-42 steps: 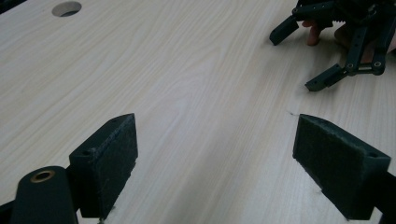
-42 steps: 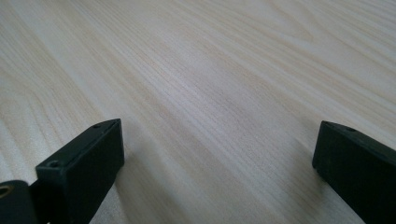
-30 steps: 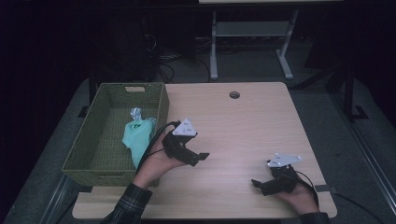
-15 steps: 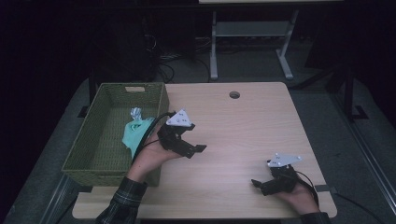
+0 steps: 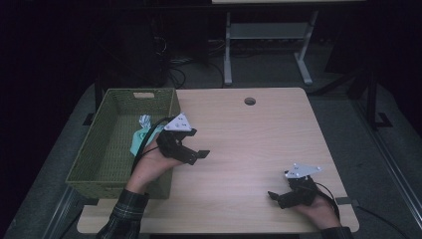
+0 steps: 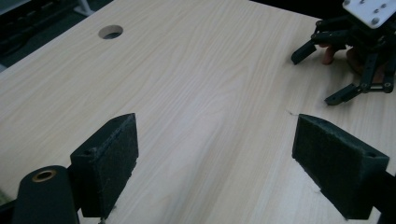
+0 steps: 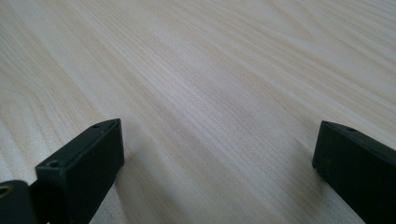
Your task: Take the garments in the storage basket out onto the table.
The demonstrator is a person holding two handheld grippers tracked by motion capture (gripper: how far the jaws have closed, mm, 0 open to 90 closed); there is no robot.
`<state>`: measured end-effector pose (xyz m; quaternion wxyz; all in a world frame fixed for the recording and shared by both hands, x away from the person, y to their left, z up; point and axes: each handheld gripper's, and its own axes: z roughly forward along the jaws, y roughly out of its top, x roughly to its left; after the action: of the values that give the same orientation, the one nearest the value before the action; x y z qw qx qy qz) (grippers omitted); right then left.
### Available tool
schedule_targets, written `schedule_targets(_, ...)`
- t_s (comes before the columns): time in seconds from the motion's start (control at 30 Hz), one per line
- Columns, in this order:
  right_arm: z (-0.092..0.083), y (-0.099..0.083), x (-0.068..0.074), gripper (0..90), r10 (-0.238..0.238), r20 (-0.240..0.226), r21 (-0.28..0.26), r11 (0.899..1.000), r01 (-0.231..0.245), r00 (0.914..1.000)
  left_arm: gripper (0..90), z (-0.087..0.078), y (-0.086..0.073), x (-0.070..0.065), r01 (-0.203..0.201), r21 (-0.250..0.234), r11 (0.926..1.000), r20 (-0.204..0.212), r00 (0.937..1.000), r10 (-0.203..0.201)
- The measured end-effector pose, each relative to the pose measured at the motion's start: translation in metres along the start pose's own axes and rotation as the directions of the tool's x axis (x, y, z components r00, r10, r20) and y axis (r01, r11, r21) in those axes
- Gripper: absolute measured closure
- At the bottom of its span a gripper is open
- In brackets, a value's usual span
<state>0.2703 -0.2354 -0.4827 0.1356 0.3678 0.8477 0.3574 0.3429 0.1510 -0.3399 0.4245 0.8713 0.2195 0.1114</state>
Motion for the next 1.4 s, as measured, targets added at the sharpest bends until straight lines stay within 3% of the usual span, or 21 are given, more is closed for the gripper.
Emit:
schedule_targets(0.83,0.000,0.000,0.000,1.7,-0.001,0.000,0.000,1.000,0.001,1.0000,16.4,-0.024,-0.012,0.015,0.050,-0.015,0.9986,-0.051,0.9974,-0.051)
schedule_targets(0.93,0.000,0.000,0.000,1.7,-0.001,0.000,0.000,1.000,0.001,1.0000,16.5,-0.029,-0.014,0.020,0.076,-0.018,0.9970,-0.056,0.9955,-0.076)
schedule_targets(1.4,0.000,0.000,0.000,1.7,-0.002,0.000,0.000,1.000,0.002,1.0000,19.7,-0.044,-0.024,0.034,0.105,-0.019,0.9942,-0.111,0.9881,-0.107)
